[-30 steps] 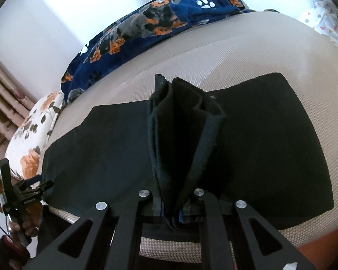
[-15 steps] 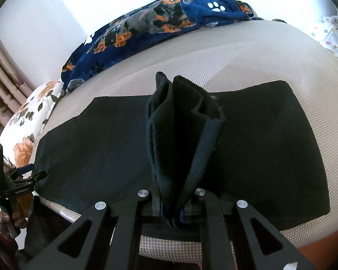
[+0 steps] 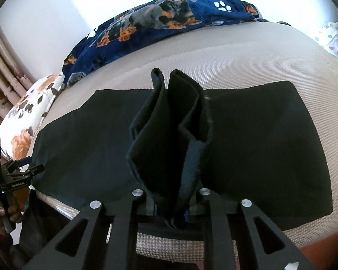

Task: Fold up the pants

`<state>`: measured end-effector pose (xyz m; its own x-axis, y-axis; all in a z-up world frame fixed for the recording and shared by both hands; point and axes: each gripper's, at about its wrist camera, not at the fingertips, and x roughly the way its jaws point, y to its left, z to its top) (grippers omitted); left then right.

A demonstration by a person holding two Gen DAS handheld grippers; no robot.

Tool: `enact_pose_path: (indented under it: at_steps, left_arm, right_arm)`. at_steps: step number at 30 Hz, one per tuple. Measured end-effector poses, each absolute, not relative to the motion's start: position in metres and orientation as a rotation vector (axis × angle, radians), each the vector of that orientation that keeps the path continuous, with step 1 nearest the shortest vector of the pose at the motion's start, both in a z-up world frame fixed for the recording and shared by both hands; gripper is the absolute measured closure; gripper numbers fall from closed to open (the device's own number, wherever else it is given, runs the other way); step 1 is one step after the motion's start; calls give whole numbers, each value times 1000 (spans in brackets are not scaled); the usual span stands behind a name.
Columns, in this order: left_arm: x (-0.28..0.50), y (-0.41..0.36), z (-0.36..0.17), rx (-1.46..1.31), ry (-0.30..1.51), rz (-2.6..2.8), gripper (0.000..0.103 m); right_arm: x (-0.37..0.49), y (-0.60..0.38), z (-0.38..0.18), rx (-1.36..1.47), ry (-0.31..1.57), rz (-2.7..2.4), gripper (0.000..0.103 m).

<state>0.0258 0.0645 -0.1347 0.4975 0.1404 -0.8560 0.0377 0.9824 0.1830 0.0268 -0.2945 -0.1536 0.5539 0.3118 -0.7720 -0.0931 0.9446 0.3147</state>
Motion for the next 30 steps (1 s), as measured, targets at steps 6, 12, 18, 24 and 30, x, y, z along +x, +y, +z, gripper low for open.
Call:
enact_pose_path:
  at_steps: [6, 12, 18, 24, 30]
  left_arm:
    - [26, 63, -136, 186, 1052, 62, 21]
    - [26, 63, -137, 185, 1052, 62, 20]
    - [26, 63, -137, 188, 1052, 63, 18]
    - [25, 63, -138, 190, 1053, 63, 18]
    - [25, 62, -138, 191, 1055, 63, 18]
  right_arm:
    - [26, -291, -154, 237, 956, 243, 83]
    - [25, -290, -153, 238, 955, 243, 80]
    - [23, -286, -153, 250, 953, 264, 72]
    - [22, -281, -151, 265, 955, 308, 52]
    - [20, -280, -145, 317, 976, 389, 39]
